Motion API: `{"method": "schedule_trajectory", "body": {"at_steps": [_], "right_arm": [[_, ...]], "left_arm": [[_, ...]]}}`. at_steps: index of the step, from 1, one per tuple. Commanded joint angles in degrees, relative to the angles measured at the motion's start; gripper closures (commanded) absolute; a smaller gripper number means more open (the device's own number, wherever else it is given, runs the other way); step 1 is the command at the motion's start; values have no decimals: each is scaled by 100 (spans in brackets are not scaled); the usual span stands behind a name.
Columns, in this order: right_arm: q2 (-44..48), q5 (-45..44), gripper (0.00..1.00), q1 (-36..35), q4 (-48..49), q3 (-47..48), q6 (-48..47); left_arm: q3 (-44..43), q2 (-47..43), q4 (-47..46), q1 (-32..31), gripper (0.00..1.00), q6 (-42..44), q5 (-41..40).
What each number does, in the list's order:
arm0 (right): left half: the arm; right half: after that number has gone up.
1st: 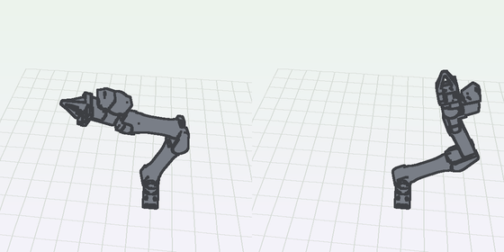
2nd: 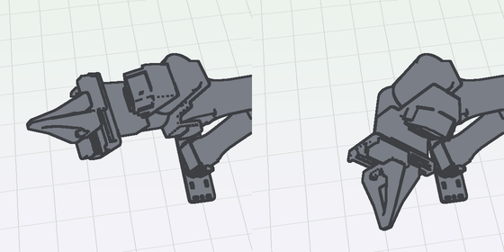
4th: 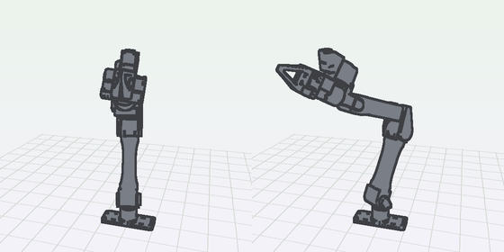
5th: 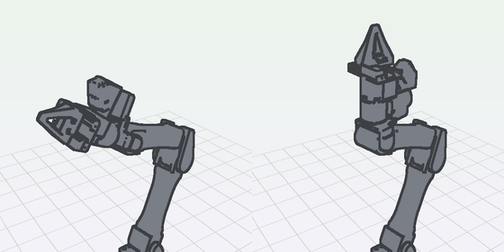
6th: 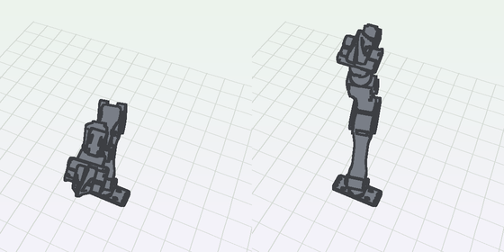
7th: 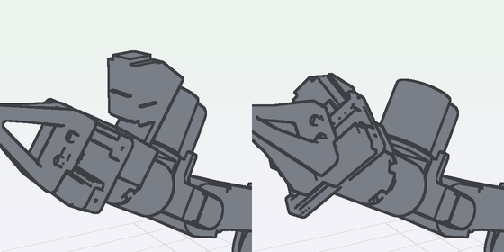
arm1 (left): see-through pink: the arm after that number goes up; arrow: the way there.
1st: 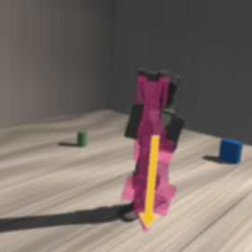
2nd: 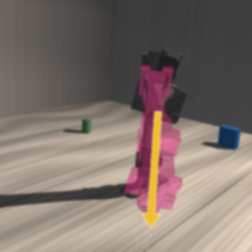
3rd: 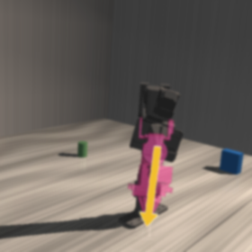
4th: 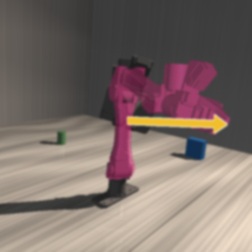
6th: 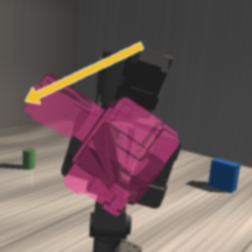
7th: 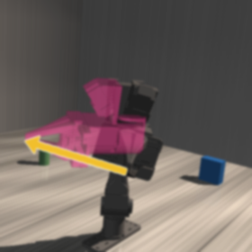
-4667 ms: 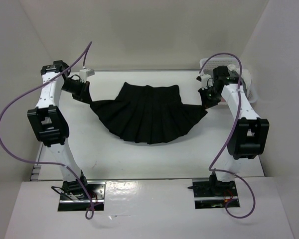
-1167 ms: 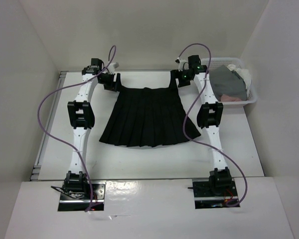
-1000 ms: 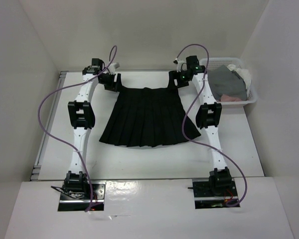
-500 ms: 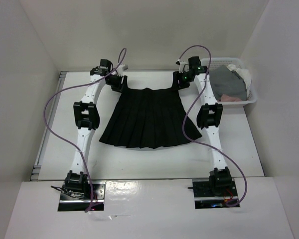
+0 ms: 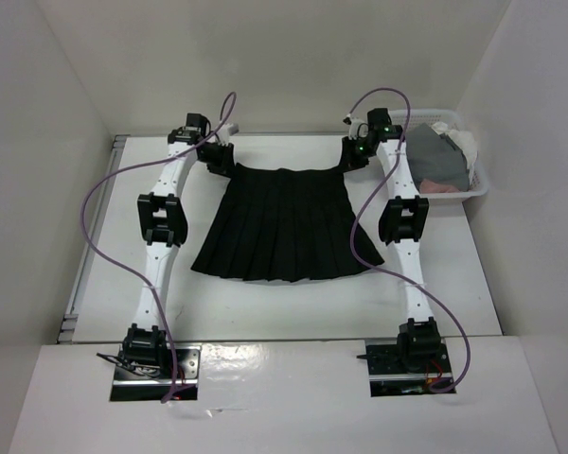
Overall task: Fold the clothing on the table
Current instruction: Fold the skirt
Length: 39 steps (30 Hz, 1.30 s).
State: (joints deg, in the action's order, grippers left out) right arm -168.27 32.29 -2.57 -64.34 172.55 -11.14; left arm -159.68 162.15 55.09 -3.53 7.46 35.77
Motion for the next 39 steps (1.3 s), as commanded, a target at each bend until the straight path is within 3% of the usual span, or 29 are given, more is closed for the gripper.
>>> {"method": "schedule_trajectory", "body": {"at_steps": [1, 6, 20, 30, 39], "right_arm": [[4, 119, 89, 37, -132, 288, -20], [206, 242, 99, 37, -132, 288, -20], [1348, 462, 100, -68, -430, 51, -81], [2087, 384, 100, -296, -1011, -493, -389], [3000, 14, 100, -350, -1011, -2073, -872]], "left_arm": [[-292, 36, 46, 159, 82, 97, 18], [-292, -139, 46, 212, 97, 97, 254], [-178, -1131, 344, 265, 98, 159, 1089], [-178, -1387, 1932, 265, 98, 1256, 1556], [1886, -2449, 1935, 318, 98, 2338, 1503]]}}
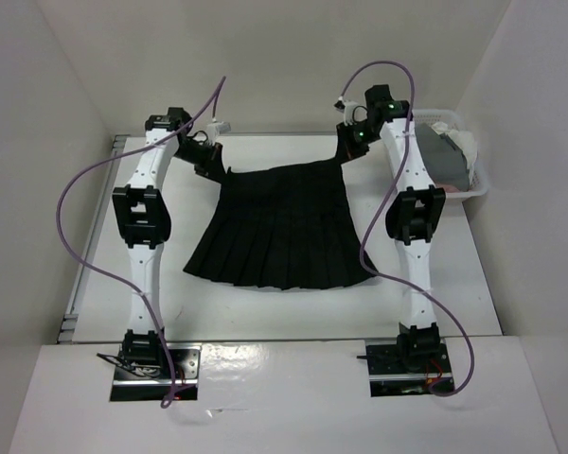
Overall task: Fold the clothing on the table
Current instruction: Fold the skirt
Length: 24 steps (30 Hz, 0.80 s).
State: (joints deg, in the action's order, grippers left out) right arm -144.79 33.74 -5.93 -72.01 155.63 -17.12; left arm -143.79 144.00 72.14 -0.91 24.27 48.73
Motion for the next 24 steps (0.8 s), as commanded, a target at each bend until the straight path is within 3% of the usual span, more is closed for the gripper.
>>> {"method": "schedule_trajectory", "body": {"at_steps": [1, 6, 11, 24], "right_arm": [[758, -191, 100, -65, -244, -559, -326], [1742, -245, 100, -198, -51, -1875, -599], [2780, -770, 100, -198, 1188, -2950, -283], [2070, -1659, 100, -198, 996, -1230, -45]], "left_arm": [[429, -698, 230, 56, 98, 771, 207], [1255, -1285, 230, 56, 98, 1141, 32], [1047, -1472, 230, 56, 98, 1001, -21], [-1721, -673, 230, 108, 100, -35, -478]]}}
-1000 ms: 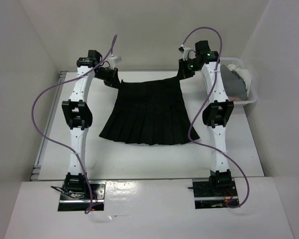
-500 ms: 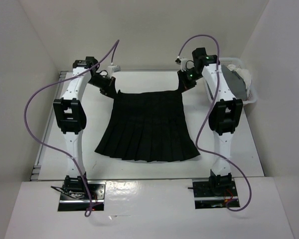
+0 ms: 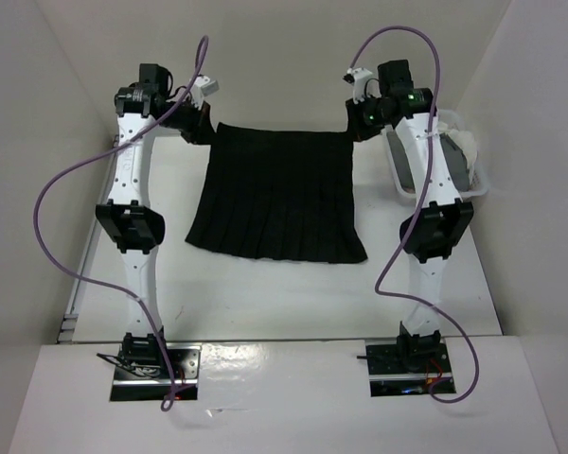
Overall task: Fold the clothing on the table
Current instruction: Fold the skirt
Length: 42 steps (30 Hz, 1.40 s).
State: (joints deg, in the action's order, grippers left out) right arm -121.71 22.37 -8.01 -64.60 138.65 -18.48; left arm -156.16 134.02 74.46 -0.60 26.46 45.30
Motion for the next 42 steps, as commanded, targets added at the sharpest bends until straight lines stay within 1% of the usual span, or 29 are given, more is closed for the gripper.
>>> {"method": "schedule_trajectory", "body": {"at_steps": [1, 3, 4, 5, 6, 9, 12, 15, 17, 18, 21, 22, 25, 26, 27, 28, 29, 30, 31, 32, 33, 35, 38, 42], "right_arm": [[-344, -584, 100, 10, 203, 618, 90], [-791, -646, 100, 10, -25, 1320, 90], [-993, -646, 100, 10, -427, 1662, 90], [-1534, -646, 100, 10, -701, 2649, 90], [-1601, -646, 100, 10, -903, 2841, 90], [-1601, -419, 100, 10, -948, 2720, 21], [-1601, -225, 100, -43, -949, 2650, 20], [-1348, -49, 100, -43, -949, 2518, 81], [-1189, -49, 100, -191, -949, 2299, 81], [-1014, -49, 100, -192, -949, 2211, 81], [-741, 13, 100, -377, -949, 1754, 134], [-575, 65, 100, -446, -949, 1536, 134], [-285, 118, 100, -517, -949, 1095, 134], [-187, 118, 100, -596, -949, 937, 134], [-65, 40, 100, -657, -732, 466, 134], [293, -13, 100, -658, -564, 122, 134], [532, -83, 100, -841, -345, -290, 134], [787, -380, 100, -929, 205, -1226, 186], [1050, -522, 100, -1026, 463, -1687, 187], [1531, -688, 100, -1245, 674, -2092, 187], [1728, -829, 100, -1325, 859, -2784, 187], [2132, -936, 100, -1326, 1177, -3289, 135], [2414, -936, 100, -1326, 1309, -4228, 4], [2827, -1024, 100, -1326, 1564, -5110, -50]], "left_arm": [[-634, 397, -1, 78, 100, -255, -135], [-785, 572, -1, 78, 100, -255, -258], [-785, 573, -1, 78, 100, -255, -258], [-785, 651, -1, 78, 100, -255, -258], [-785, 652, -1, 130, 100, -255, -258], [-390, 652, -1, 130, 100, -115, -258], [102, 345, -1, 130, 100, 122, -258], [541, 55, -1, 130, 100, 184, -258], [857, -208, -1, 130, 100, 359, -206], [1216, -296, -1, 130, 100, 360, -206], [1745, -665, -1, 69, 100, 535, -276], [2147, -884, -1, 8, 100, 614, -328], [2720, -1314, -141, 7, 100, 685, -329], [3157, -1430, -316, 7, 100, 685, -390], [3388, -1553, -422, -45, 100, 685, -460], [3599, -1771, -519, -45, 100, 685, -530], [4001, -1861, -685, -45, 100, 685, -592], [4188, -2018, -756, -45, 100, 685, -662], [4329, -2072, -757, -45, 100, 755, -663], [4452, -2125, -818, -45, 100, 756, -663], [4567, -2186, -819, -45, 100, 825, -663], [4883, -2187, -819, -45, 100, 904, -724], [5261, -2292, -871, -45, 100, 1010, -794], [5780, -2467, -985, -45, 100, 1212, -943]]}}
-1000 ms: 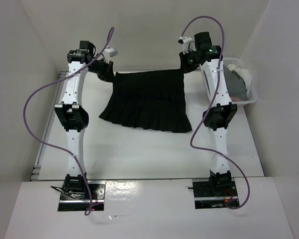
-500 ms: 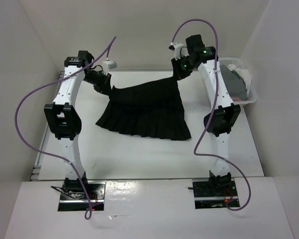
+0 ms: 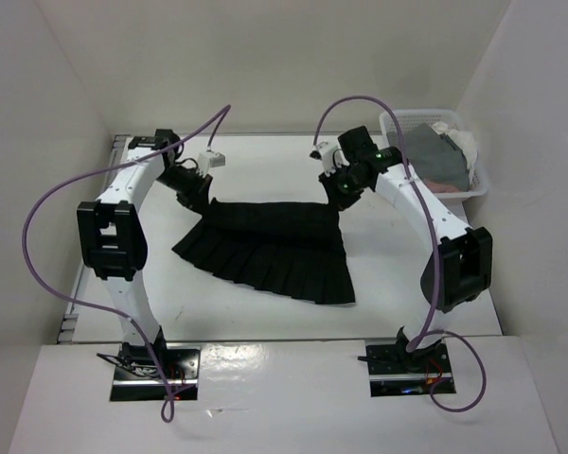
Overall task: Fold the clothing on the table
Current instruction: Fold the skirt
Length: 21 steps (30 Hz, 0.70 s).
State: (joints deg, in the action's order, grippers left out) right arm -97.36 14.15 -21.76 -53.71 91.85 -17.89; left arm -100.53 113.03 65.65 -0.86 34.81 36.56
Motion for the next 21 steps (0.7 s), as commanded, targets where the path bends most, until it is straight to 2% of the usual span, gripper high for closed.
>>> {"method": "schedule_trajectory", "body": {"at_steps": [1, 7, 15, 19, 21], "right_arm": [[463, -202, 100, 49, 554, -579, -162], [903, -97, 100, -57, 555, -1397, -347], [1351, -44, 100, -916, 282, -1977, -619], [1351, 9, 100, -1199, 221, -2197, -689], [1351, 88, 100, -1322, 168, -2286, -690]], "left_arm": [[340, -370, -105, -19, 100, 378, -131], [1052, -852, -175, 139, 100, 764, -245], [1633, -1195, -175, 139, 96, 1107, -508], [2010, -1406, -175, 25, 90, 1292, -773], [2125, -1468, -175, -28, 80, 1493, -843]]}}
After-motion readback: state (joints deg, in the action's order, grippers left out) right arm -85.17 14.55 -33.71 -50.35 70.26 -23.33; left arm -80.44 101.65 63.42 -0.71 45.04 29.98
